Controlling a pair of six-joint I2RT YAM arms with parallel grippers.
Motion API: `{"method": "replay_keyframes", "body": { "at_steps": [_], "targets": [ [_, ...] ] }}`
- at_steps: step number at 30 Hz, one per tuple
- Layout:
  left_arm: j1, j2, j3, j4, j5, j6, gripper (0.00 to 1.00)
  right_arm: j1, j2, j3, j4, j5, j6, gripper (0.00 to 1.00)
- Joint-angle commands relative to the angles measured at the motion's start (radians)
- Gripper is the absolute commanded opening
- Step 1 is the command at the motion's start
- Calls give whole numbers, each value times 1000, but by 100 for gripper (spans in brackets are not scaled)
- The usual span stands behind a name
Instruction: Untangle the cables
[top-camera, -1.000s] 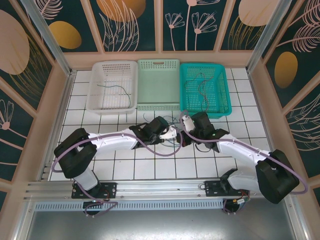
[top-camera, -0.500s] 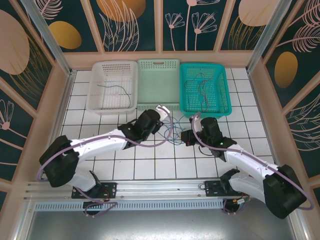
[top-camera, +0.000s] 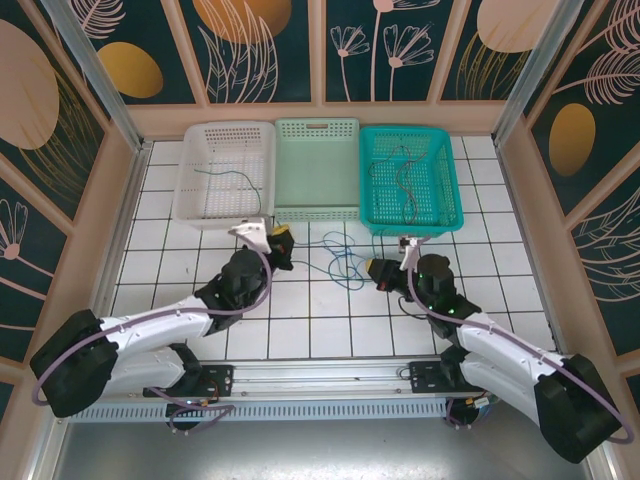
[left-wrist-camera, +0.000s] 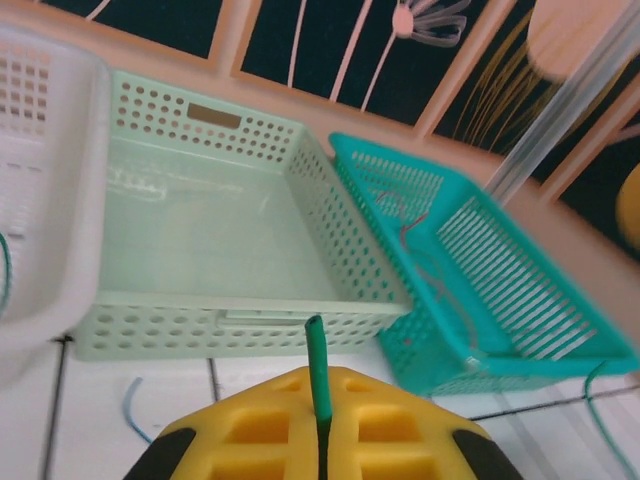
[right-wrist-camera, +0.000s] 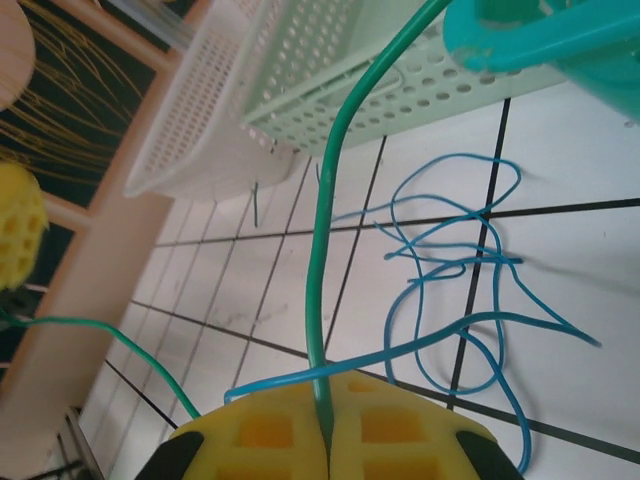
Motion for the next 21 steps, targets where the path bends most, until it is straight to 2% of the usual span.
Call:
{"method": "replay_keyframes", "body": {
  "at_steps": [1,5,12,14,19,21],
  "targets": [
    [5,-37,-100,319,-32,-252,0,-4,-45,-35,129,56,72,0],
    [3,-42,-161,434,-61,-334,0,-5,-62,-54,151,80,101,0],
    [3,-36,-150,479,-32,-302,0,22,-40,-54,161,111,109,0],
    [3,-59,-133,414,-30,-274,0,24,-38,-50,137,112,103,0],
    [3,-189,-70,79,-100,-164,0,24,-37,-22,-30,134,85,0],
    [4,-249,-72,-1,-136,-121,0,24,-49,-25,-76,156,90,9]
  ]
}}
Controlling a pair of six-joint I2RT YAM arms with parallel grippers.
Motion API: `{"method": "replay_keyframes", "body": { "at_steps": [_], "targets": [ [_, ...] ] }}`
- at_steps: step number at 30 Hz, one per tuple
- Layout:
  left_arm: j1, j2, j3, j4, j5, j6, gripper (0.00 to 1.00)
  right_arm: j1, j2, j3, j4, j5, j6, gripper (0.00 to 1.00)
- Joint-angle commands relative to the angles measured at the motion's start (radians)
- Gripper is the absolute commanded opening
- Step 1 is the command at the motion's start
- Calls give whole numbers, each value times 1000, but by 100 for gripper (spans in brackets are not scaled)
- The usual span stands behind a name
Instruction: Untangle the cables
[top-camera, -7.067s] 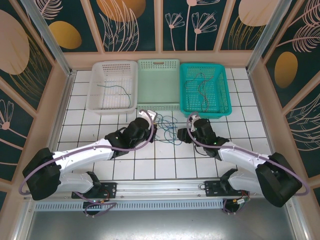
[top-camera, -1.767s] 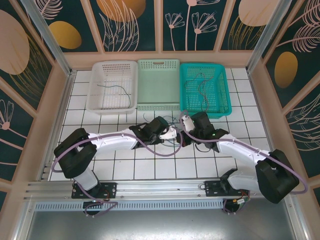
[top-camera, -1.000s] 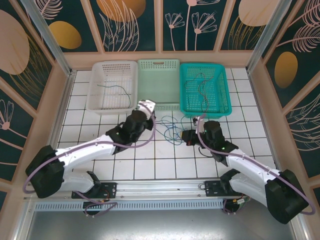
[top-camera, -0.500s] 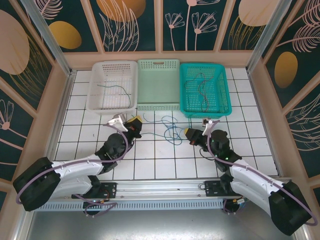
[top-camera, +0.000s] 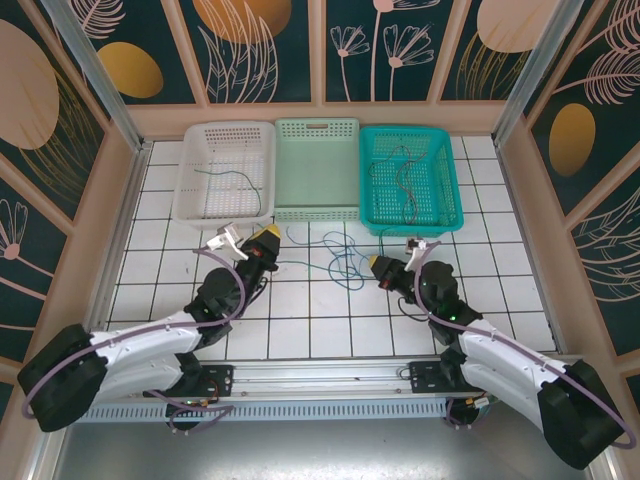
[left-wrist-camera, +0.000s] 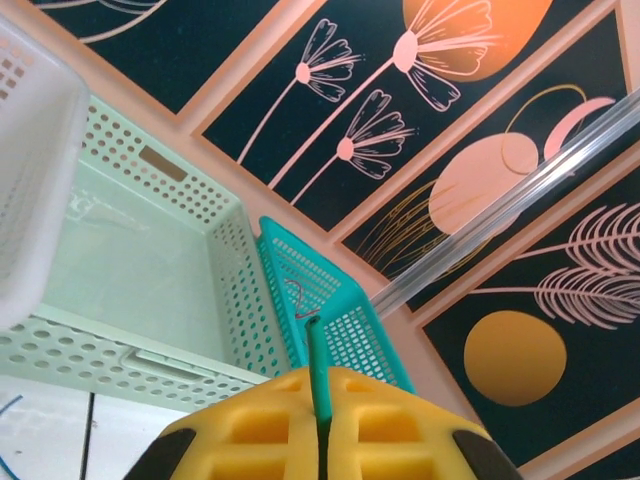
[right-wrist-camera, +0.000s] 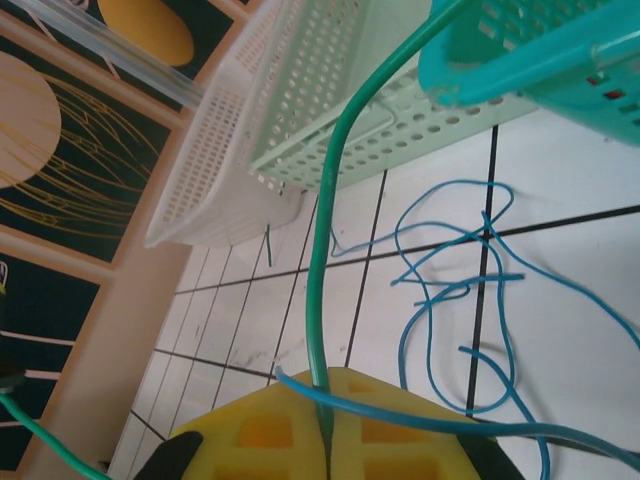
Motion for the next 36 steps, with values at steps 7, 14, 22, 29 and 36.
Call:
{"method": "replay_keyframes", "body": {
  "at_steps": [7,14,22,29,36],
  "targets": [
    [10,-230,32,-346,-127,195,0,-15,-111,-25,-228,168,37,33],
    [10,-277,66,-434,-119,258,0,-34,-166,-33,-335,191,79,41],
    [10,-228,84,-412,7,286,0,-33,-127,0,-313,151,-8,46],
    [11,-212,93,-414,0,287,0,10,3,55,-198,-21,-167,47],
    [9,-178,123,-427,-14,296,0,152,76,115,-168,-5,-334,65]
  ]
}}
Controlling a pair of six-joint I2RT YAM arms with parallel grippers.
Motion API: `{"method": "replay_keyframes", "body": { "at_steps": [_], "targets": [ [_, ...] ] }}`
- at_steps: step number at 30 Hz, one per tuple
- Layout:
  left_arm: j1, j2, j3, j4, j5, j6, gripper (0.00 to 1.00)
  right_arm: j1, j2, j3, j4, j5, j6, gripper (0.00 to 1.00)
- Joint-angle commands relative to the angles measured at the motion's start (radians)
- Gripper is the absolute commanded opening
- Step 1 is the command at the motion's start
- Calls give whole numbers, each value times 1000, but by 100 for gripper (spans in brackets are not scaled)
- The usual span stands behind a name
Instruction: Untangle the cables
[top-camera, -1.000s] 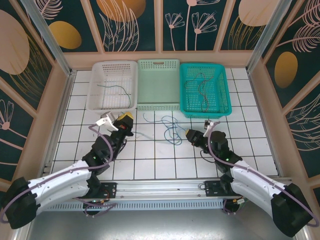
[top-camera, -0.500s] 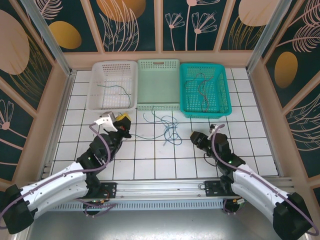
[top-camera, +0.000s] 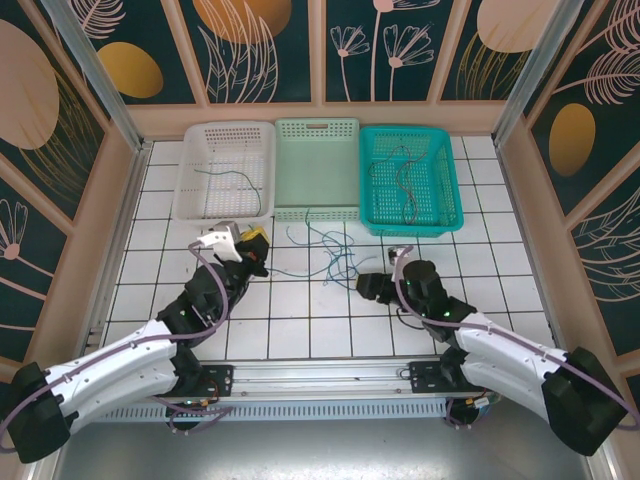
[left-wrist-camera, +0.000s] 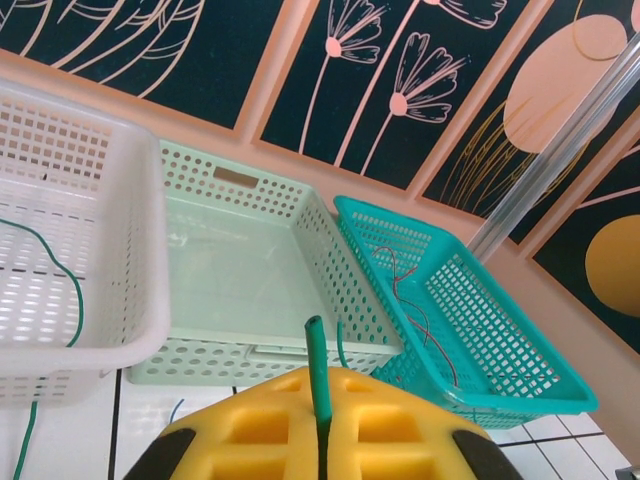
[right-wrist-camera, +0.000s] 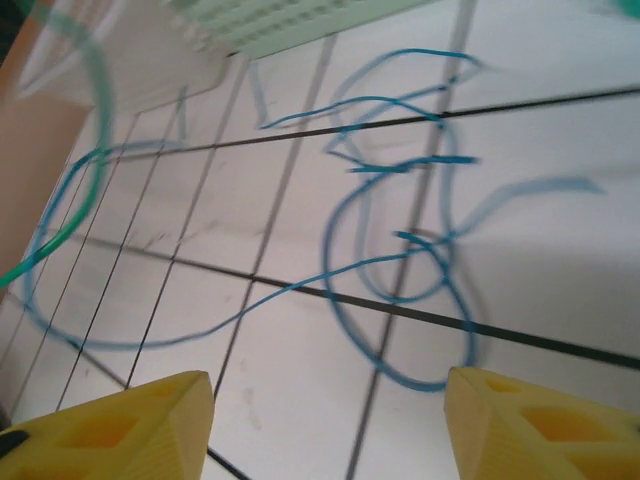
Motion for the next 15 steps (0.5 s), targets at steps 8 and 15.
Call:
{"method": "replay_keyframes", "body": {
  "at_steps": [8,15],
  "targets": [
    [3,64,66,3,-7,34,0,101,54,89,95,-40,-164,73],
    [3,108,71,46,32,16,0,142,199,122,238,33,-151,74]
  ]
}}
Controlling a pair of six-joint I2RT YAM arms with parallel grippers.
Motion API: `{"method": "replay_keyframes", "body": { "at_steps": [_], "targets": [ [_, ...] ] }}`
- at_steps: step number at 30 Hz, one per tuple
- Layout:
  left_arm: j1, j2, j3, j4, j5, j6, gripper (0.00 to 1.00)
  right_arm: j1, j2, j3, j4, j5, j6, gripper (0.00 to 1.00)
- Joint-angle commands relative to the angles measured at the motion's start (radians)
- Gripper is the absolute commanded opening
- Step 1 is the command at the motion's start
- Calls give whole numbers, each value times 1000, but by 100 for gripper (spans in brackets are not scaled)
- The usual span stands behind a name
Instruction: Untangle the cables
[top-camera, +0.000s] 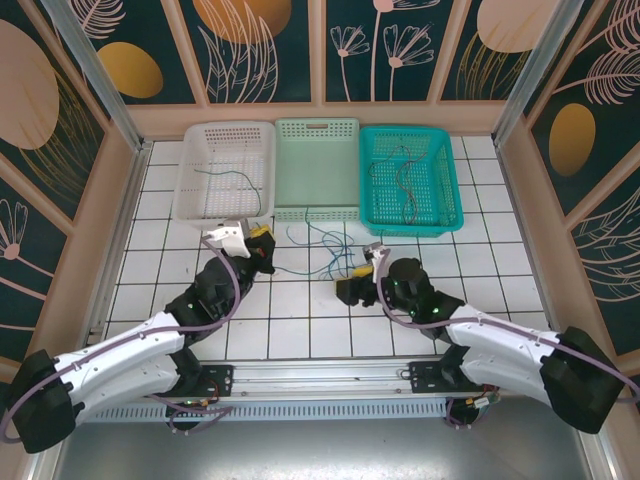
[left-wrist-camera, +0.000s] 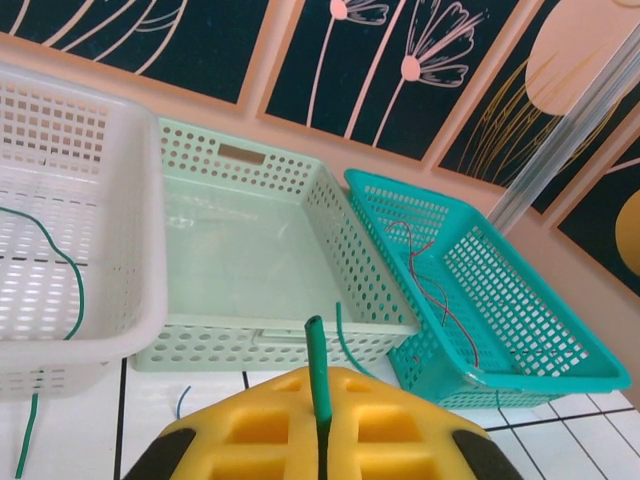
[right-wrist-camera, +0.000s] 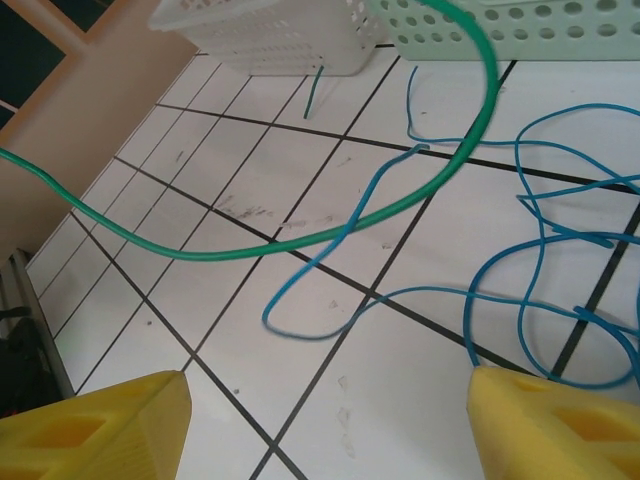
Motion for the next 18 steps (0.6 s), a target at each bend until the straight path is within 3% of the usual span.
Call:
{"method": "replay_keyframes", "body": {
  "at_steps": [1,9,18],
  "targets": [
    [2,9,32,62,25,0,0,11,81,57,114,42,-17,74],
    [3,9,27,83,19,-9,0,19,229,112,239,-5,-18,73],
    [4,6,31,83,-32,17,0,20,202,109,167,22,-6,71]
  ]
}}
